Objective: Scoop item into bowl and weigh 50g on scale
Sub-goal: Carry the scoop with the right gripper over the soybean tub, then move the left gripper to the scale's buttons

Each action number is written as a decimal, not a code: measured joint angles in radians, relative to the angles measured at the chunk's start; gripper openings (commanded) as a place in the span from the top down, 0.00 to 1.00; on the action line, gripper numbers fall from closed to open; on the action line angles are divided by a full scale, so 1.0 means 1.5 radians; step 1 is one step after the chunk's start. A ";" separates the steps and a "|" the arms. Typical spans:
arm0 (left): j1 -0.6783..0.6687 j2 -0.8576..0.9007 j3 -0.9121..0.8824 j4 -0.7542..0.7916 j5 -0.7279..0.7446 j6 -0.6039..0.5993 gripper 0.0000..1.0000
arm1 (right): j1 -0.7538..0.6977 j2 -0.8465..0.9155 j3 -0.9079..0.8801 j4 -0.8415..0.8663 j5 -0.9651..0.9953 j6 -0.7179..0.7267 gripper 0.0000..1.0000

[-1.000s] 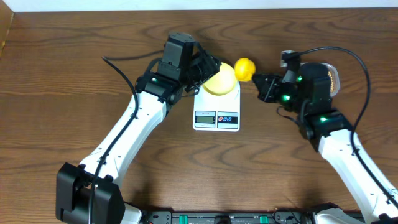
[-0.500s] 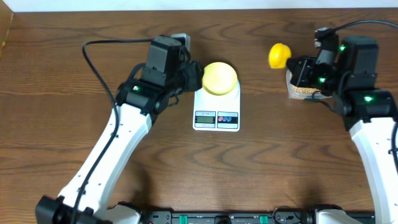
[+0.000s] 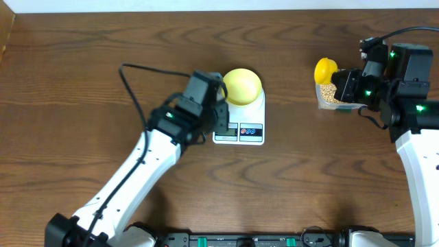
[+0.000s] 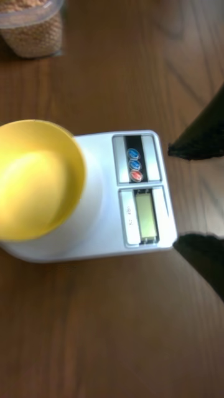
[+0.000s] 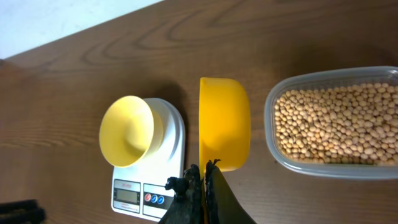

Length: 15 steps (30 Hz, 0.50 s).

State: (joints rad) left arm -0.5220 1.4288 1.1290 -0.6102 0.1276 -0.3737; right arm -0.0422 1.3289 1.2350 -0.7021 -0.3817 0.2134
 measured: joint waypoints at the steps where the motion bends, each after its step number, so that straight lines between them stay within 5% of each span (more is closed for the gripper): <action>1: -0.009 0.000 -0.015 0.017 0.000 -0.001 0.73 | 0.000 0.000 0.000 -0.002 0.001 -0.002 0.99; 5: -0.041 0.002 -0.065 0.080 0.000 -0.013 0.85 | 0.000 0.000 0.000 -0.004 0.005 -0.007 0.99; 15: -0.096 0.108 -0.073 0.144 -0.039 -0.013 0.92 | 0.000 0.000 0.000 -0.008 0.009 -0.009 0.99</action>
State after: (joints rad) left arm -0.6659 1.5909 1.0199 -0.3935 0.0692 -0.3931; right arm -0.0422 1.3289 1.2350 -0.7147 -0.3679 0.1997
